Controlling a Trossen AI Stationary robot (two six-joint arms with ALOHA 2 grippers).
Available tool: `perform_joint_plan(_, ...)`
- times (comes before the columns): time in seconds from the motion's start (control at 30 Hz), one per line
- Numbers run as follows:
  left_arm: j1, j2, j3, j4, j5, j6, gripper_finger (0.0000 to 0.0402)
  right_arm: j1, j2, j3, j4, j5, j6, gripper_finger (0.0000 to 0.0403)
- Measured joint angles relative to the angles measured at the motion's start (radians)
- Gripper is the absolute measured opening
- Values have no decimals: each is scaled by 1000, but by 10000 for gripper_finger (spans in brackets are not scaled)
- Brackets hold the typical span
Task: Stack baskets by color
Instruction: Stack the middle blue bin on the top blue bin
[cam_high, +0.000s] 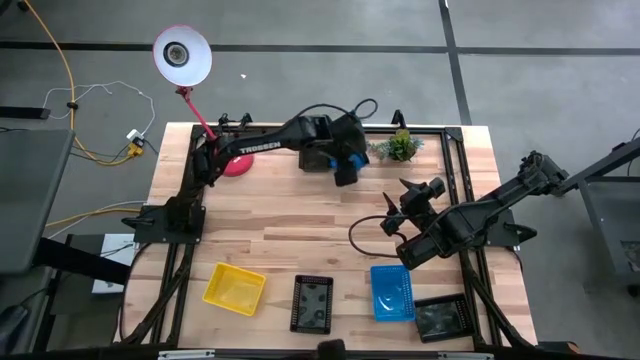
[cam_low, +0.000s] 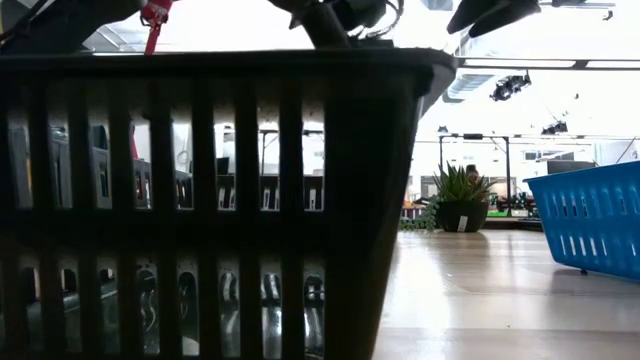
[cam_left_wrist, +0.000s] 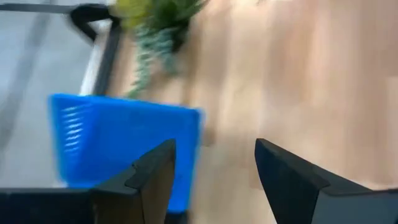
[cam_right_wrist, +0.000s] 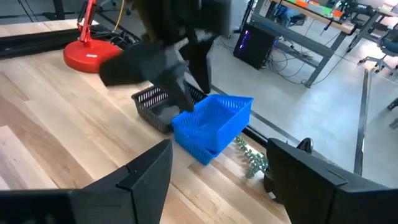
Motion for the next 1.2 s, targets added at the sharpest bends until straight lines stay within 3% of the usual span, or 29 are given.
perform_joint_plan(0.13,-14,-25,-3,-5,109,-34,207,0,0,0,-1,-17,0,249)
perform_joint_plan(0.33,-68,-103,-10,-18,101,-42,207,0,0,0,-9,-17,0,249)
perform_joint_plan(0.4,-85,-163,-67,1,72,-50,207,0,0,0,-11,-17,0,249)
perform_joint_plan(0.5,-105,-310,-268,127,13,-69,207,0,0,0,-13,-17,0,249)
perform_joint_plan(0.73,-169,-824,-1085,744,-76,-178,207,-5,0,0,-10,1,8,249)
perform_joint_plan(0.9,-242,-1119,-1569,1218,-138,-259,207,-73,0,0,8,77,33,249)
perform_joint_plan(1.07,-286,-1288,-1840,1590,-197,-272,207,-255,8,0,78,87,-35,242)
perform_joint_plan(1.2,-289,-1377,-1911,1656,-205,-279,207,-428,65,0,190,28,-194,174)
